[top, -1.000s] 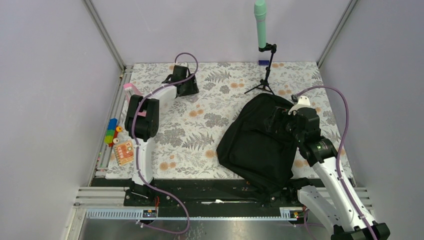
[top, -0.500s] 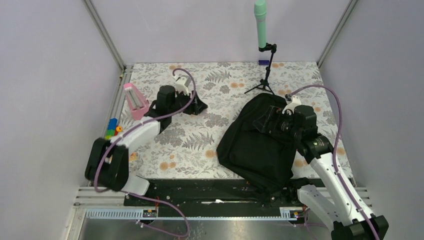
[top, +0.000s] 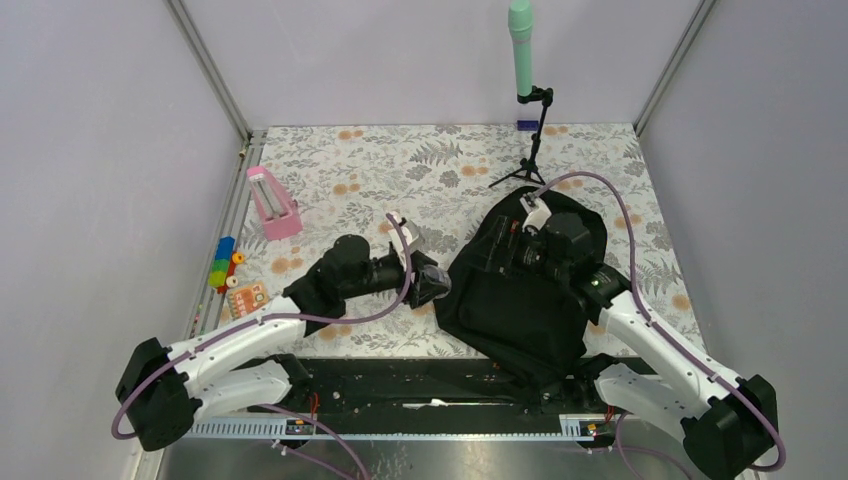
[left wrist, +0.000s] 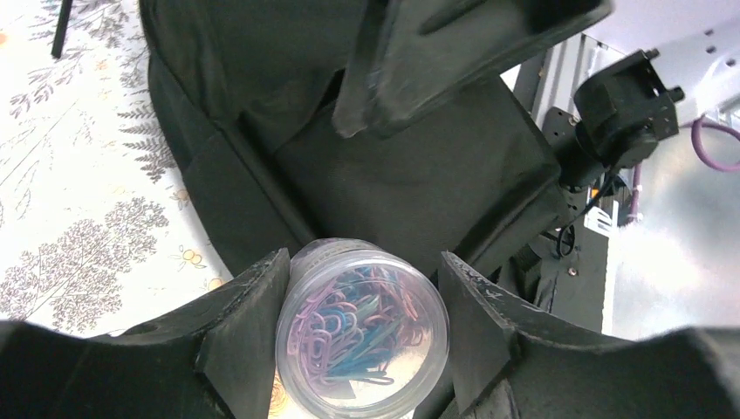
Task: Pack the student bag
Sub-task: Pick up the stationery from the center of the board.
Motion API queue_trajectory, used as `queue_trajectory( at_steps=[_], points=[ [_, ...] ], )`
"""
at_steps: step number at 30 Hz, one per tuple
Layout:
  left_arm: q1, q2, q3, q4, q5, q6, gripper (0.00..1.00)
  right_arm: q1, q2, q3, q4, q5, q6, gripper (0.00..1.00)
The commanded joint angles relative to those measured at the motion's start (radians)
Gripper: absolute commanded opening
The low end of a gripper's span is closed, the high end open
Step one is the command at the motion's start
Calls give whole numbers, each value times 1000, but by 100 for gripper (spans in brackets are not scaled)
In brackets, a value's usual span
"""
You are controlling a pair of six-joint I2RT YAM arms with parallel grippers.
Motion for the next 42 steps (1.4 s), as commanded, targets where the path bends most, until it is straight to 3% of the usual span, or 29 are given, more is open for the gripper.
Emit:
queue_trajectory(
  at_steps=[1,9,24,27,35,37,38,41,42],
  points=[
    [-55,-46,9,14,-78,77,18,57,30,22,83,-13,66,100],
    [-138,11,86,-41,-151,145,19,138,83,44,142,-77,93,100],
    [-207,43,104,62,-232,152,19,175,129,47,105,-121,26,97],
    [-214,45,101,85,-230,152,19,180,115,34,150,-112,31,89],
    [-217,60,107,88,-224,152,23,180,86,22,122,-25,14,56],
    [-217,62,109,87,-226,152,28,180,81,19,122,-15,16,52],
    [-217,64,110,86,-227,152,35,179,75,19,120,-6,13,51],
    [-217,66,114,89,-225,146,72,180,52,26,82,60,-23,50],
    [-217,65,114,90,-219,146,76,179,44,36,39,92,-47,50]
  ],
)
